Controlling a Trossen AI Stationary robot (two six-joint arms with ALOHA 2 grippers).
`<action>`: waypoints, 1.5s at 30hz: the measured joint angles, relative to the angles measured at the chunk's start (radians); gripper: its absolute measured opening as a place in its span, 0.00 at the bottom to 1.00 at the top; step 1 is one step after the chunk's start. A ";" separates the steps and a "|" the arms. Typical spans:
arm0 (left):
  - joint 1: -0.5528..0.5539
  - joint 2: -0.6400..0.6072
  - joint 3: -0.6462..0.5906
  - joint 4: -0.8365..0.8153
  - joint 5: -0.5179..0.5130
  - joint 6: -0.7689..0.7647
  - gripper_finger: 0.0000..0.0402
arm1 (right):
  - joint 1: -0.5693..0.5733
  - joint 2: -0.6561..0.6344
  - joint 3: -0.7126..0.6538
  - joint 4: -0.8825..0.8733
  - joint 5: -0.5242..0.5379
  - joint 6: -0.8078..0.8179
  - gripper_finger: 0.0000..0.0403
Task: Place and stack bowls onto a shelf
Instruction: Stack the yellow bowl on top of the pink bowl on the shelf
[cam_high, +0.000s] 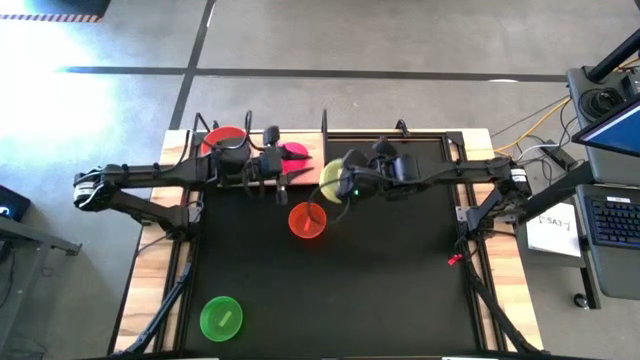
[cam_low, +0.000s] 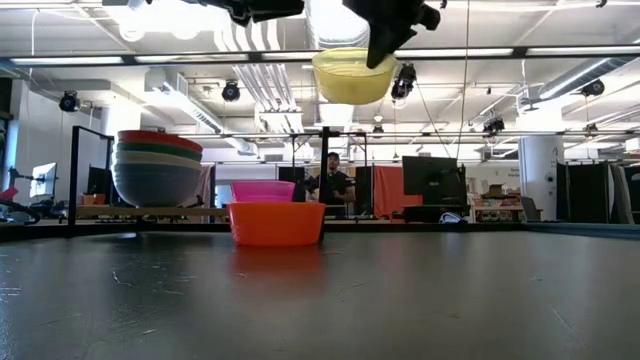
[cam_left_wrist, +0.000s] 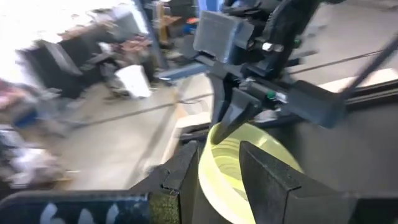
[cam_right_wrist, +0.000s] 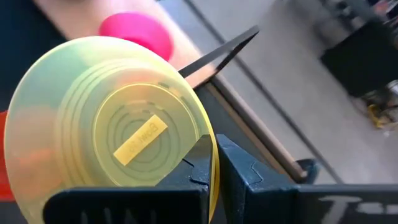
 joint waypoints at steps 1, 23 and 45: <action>0.000 0.000 0.000 0.014 -0.032 0.025 0.25 | -0.011 0.000 0.009 0.004 0.009 -0.024 0.02; 0.002 0.147 0.000 0.443 -0.378 0.327 0.25 | -0.052 0.000 0.049 0.454 0.348 -0.591 0.02; 0.005 0.168 0.000 0.492 -0.491 0.298 0.18 | -0.037 0.003 0.049 0.569 0.266 -0.666 0.02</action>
